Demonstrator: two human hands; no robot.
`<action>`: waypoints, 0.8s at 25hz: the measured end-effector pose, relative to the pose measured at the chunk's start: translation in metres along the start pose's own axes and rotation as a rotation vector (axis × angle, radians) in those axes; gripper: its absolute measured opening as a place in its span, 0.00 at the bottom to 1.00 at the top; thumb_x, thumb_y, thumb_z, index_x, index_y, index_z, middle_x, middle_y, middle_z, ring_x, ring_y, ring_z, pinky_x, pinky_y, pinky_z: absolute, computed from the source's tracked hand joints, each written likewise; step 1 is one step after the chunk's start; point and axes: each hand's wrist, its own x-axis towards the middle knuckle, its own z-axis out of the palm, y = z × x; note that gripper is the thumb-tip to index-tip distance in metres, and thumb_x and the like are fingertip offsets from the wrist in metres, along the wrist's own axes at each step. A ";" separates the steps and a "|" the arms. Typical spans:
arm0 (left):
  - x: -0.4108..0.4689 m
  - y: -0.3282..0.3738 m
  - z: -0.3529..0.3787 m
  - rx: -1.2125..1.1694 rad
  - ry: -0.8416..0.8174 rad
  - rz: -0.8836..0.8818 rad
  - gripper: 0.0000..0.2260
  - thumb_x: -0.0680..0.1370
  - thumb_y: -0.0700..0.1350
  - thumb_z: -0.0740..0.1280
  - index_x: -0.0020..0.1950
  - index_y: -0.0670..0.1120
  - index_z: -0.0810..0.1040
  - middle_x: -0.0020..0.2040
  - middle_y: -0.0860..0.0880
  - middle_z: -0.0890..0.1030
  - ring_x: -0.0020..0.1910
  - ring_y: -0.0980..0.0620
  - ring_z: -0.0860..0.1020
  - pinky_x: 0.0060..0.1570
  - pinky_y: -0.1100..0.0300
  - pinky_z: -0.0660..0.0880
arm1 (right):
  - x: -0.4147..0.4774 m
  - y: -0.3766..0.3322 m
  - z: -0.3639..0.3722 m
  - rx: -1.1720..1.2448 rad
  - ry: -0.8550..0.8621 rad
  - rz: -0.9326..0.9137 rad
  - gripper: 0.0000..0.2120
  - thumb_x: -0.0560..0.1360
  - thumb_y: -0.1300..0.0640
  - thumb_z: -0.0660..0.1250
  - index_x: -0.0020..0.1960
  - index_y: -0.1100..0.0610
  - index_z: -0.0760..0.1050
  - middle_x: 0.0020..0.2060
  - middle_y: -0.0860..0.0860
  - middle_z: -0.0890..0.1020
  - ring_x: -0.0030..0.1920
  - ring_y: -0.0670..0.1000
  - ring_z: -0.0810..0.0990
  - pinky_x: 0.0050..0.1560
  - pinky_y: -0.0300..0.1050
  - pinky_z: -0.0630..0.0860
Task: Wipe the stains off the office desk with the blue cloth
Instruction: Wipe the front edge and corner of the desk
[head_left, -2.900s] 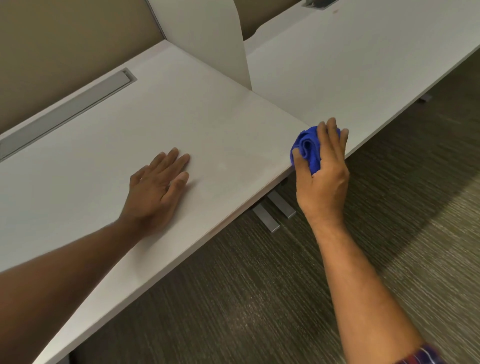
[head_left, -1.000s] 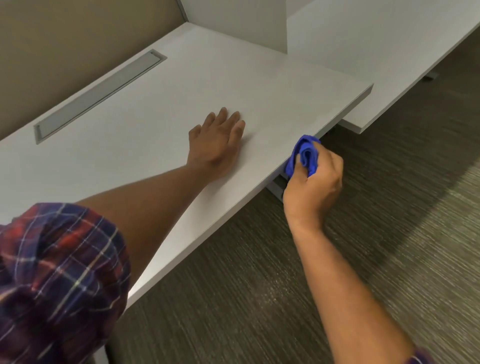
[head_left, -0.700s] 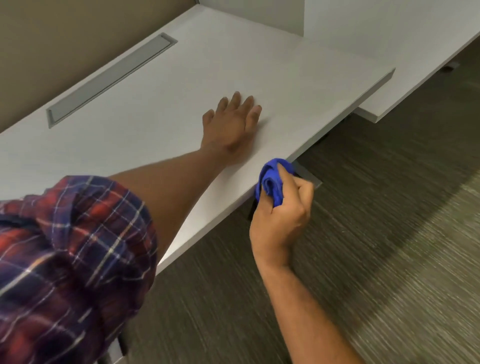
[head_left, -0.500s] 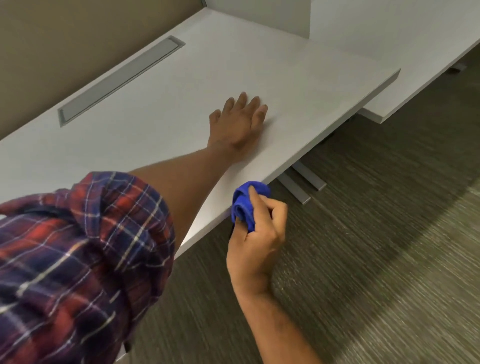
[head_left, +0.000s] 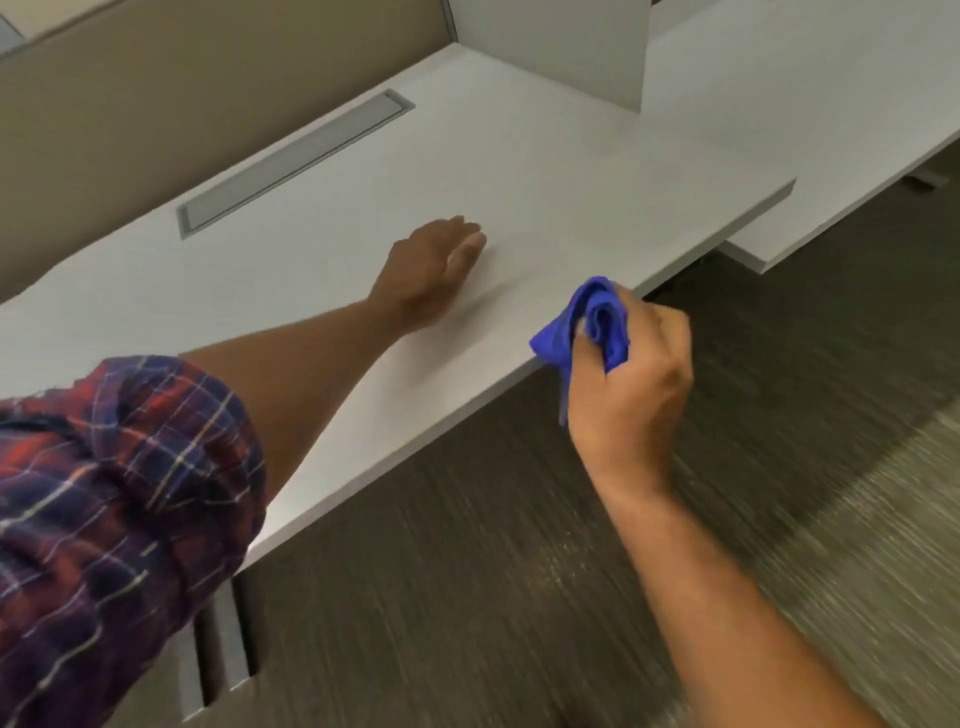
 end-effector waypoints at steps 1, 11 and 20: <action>-0.013 -0.015 -0.004 0.072 0.033 -0.021 0.28 0.85 0.63 0.50 0.76 0.49 0.74 0.76 0.46 0.74 0.77 0.44 0.69 0.75 0.48 0.62 | 0.020 0.003 0.005 -0.084 -0.061 -0.013 0.16 0.78 0.59 0.70 0.65 0.56 0.78 0.57 0.54 0.74 0.52 0.42 0.76 0.53 0.28 0.72; -0.055 -0.062 0.005 0.211 0.043 -0.130 0.21 0.85 0.58 0.49 0.66 0.45 0.71 0.66 0.44 0.73 0.69 0.41 0.71 0.66 0.45 0.67 | -0.045 -0.021 0.066 -0.474 -0.304 -0.284 0.22 0.70 0.68 0.70 0.62 0.57 0.75 0.52 0.55 0.79 0.53 0.58 0.75 0.50 0.53 0.72; -0.054 -0.069 0.003 0.210 0.003 -0.204 0.25 0.87 0.57 0.53 0.81 0.47 0.67 0.83 0.43 0.63 0.83 0.44 0.59 0.79 0.46 0.58 | -0.091 -0.071 0.041 0.002 -0.634 0.050 0.22 0.74 0.68 0.70 0.66 0.54 0.79 0.58 0.51 0.81 0.58 0.51 0.79 0.61 0.41 0.75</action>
